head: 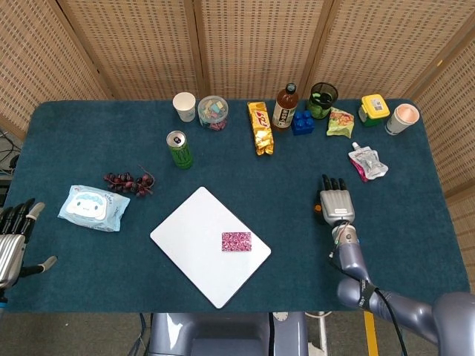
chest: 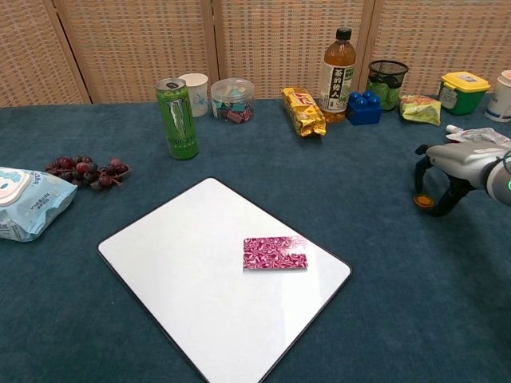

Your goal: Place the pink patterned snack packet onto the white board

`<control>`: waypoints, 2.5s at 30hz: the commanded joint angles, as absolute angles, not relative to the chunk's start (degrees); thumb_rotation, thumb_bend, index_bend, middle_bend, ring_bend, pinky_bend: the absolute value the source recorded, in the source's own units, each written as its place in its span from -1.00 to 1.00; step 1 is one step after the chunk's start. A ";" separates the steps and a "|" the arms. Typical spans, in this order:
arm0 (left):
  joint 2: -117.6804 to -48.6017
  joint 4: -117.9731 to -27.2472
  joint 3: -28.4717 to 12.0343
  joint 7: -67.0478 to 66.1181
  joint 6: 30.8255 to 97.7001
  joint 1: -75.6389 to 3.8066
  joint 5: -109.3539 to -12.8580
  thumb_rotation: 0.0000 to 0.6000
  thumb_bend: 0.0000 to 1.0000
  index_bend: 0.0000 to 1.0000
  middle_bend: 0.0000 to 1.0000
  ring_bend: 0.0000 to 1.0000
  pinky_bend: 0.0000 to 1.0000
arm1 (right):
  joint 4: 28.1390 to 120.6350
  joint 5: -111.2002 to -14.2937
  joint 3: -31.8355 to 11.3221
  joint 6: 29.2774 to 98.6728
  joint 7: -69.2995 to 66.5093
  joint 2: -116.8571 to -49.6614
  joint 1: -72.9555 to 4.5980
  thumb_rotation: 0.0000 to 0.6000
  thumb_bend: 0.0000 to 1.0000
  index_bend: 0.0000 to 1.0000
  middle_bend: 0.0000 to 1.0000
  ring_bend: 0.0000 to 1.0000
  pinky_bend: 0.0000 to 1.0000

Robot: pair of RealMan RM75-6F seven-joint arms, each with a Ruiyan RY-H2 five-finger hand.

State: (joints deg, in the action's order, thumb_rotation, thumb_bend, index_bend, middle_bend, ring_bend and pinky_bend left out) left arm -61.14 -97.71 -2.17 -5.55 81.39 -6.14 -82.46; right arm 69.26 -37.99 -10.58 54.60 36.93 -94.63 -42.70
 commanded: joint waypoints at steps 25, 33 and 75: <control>-61.15 -97.87 -2.08 -5.60 81.14 -6.34 -82.37 1.00 -1.00 -1.00 -1.00 -1.00 -1.00 | 73.38 -40.29 -11.36 55.74 36.63 -93.47 -42.62 1.00 -0.17 0.27 -0.99 -1.00 -1.00; -60.99 -97.97 -1.86 -5.35 81.24 -6.34 -82.94 1.00 -1.00 -1.00 -1.00 -1.00 -1.00 | 91.01 -43.29 -11.72 59.01 40.34 -88.98 -44.18 1.00 -0.17 0.27 -0.99 -1.00 -1.00; -60.60 -97.46 -1.41 -3.58 80.53 -6.55 -83.43 1.00 -1.00 -1.00 -1.00 -1.00 -1.00 | 89.14 -32.97 -12.81 69.29 58.98 -109.23 -54.52 1.00 -0.49 0.02 -1.00 -1.00 -1.00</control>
